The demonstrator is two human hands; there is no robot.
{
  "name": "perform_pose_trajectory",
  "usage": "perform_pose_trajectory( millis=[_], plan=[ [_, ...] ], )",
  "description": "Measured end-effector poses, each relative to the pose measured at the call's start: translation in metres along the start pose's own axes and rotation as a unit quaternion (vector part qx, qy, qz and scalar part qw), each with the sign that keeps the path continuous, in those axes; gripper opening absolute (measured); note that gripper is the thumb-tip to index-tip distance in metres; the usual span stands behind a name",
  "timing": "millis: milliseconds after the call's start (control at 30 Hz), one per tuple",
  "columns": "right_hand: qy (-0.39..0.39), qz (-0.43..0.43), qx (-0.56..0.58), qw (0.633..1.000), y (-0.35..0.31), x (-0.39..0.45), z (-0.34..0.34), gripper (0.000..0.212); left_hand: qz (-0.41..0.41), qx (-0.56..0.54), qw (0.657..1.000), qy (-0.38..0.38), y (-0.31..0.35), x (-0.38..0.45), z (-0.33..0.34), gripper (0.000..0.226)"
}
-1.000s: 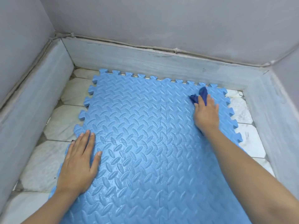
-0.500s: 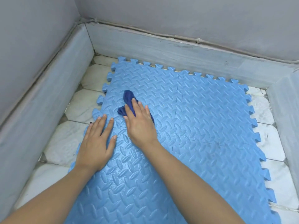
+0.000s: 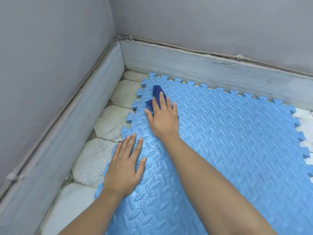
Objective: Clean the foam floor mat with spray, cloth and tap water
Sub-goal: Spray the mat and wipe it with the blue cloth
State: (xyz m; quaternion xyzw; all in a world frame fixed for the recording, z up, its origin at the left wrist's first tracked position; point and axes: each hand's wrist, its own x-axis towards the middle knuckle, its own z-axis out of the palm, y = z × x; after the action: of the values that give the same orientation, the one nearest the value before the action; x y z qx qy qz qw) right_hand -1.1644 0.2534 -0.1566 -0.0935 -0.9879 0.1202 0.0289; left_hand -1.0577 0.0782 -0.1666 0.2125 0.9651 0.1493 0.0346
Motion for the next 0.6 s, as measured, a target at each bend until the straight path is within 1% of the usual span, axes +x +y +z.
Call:
perform_pose_trajectory(
  millis=[33,67,100,133,200,300,367,400,467,500,600],
  plan=[
    [-0.027,-0.022,-0.009,0.999,-0.005,0.005,0.000,0.061,0.001,0.000,1.000,0.001,0.000,0.000,0.001,0.061],
    [-0.044,-0.024,-0.018,0.999,-0.003,0.012,-0.002,0.061,0.002,0.000,1.000,0.001,-0.001,0.000,0.002,0.061],
    [-0.050,-0.017,-0.035,0.998,0.007,0.019,-0.006,0.060,0.002,-0.001,1.000,0.000,-0.001,0.000,0.002,0.061],
    [-0.040,-0.002,-0.057,0.998,0.021,0.027,-0.010,0.059,0.002,-0.001,1.000,0.000,-0.001,-0.001,0.002,0.061],
    [-0.009,0.058,-0.091,0.994,0.059,0.040,-0.019,0.059,0.000,-0.003,1.000,-0.001,-0.001,-0.001,0.000,0.062],
    [0.056,0.177,-0.120,0.975,0.123,0.042,-0.034,0.057,-0.004,-0.014,1.000,-0.005,-0.002,0.000,0.000,0.062],
    [0.069,0.231,-0.067,0.968,0.143,0.036,-0.036,0.052,-0.005,-0.018,1.000,-0.011,-0.002,-0.001,0.000,0.062],
    [0.079,0.241,-0.025,0.967,0.138,0.037,-0.033,0.050,-0.007,-0.020,1.000,-0.013,-0.002,-0.001,0.000,0.062],
    [0.076,0.220,0.018,0.972,0.105,0.043,-0.022,0.050,-0.012,-0.025,1.000,-0.012,-0.002,0.000,0.000,0.062],
    [0.062,0.186,0.020,0.980,0.081,0.046,-0.015,0.050,-0.013,-0.026,0.999,-0.015,-0.002,0.000,0.001,0.062],
    [-0.003,0.023,0.036,0.999,0.002,0.036,0.003,0.051,-0.005,-0.021,1.000,-0.018,-0.003,0.000,0.003,0.063]
  ],
)
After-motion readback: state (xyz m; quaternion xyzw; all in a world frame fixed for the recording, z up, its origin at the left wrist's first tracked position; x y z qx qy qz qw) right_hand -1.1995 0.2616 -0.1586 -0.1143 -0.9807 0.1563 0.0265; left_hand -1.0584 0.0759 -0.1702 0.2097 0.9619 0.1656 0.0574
